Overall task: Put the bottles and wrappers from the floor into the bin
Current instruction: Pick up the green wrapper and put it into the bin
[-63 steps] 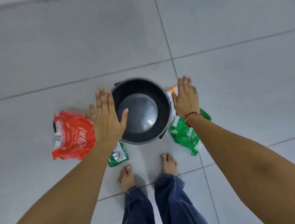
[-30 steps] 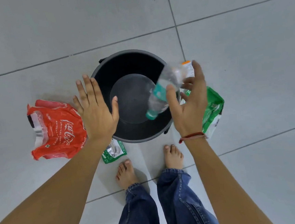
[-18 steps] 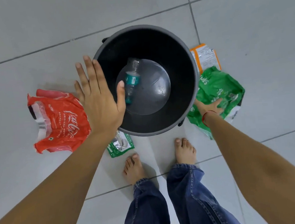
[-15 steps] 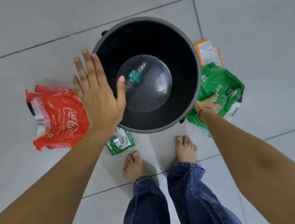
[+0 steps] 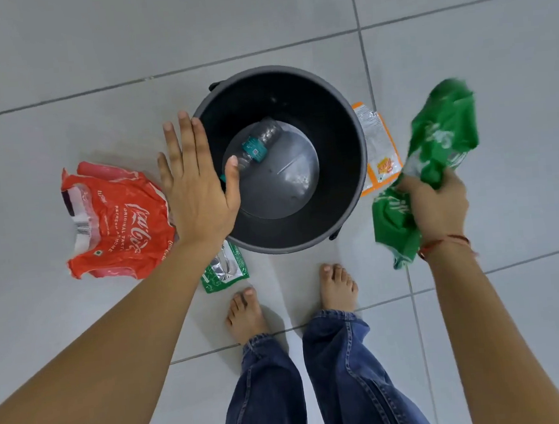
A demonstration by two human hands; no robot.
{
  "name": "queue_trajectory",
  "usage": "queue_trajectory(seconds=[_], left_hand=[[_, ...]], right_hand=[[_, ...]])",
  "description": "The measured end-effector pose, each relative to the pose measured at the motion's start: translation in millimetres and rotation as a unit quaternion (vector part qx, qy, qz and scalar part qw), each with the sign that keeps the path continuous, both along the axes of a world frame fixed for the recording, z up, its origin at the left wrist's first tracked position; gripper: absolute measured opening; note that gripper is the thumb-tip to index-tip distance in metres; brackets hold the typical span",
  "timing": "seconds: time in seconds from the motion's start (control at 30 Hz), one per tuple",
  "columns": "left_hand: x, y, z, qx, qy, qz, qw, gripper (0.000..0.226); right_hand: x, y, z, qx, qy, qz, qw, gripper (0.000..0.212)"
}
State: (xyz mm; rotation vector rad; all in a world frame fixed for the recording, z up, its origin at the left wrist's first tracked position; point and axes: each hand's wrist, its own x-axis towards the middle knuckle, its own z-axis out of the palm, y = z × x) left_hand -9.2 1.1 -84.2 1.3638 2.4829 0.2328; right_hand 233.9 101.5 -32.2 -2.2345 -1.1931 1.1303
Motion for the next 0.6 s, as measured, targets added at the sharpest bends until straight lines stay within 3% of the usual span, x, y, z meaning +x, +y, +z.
queue_trajectory(seconds=[0.07, 0.17, 0.27, 0.37, 0.47, 0.6], left_hand=[[-3, -1, 1, 0.017, -0.026, 0.001, 1.000, 0.064], [-6, -1, 3, 0.075, -0.094, 0.016, 0.993, 0.057], [-7, 0, -2, 0.143, -0.165, 0.059, 0.974, 0.056], [-3, 3, -9, 0.189, -0.192, 0.101, 0.958, 0.054], [2, 7, -9, 0.208, -0.170, 0.129, 0.955, 0.051], [8, 8, -9, 0.115, -0.029, 0.076, 0.990, 0.055]], right_hand=[[-18, -9, 44, 0.032, 0.093, 0.013, 0.995, 0.018], [-59, -30, 61, 0.064, 0.108, 0.147, 0.981, 0.022], [-100, -42, 30, 0.067, -0.034, 0.343, 0.936, 0.041], [-131, -38, -26, 0.012, -0.167, 0.443, 0.881, 0.036], [-154, -33, -77, -0.039, -0.246, 0.485, 0.838, 0.042], [-159, -47, -126, -0.137, -0.238, 0.565, 0.778, 0.091]])
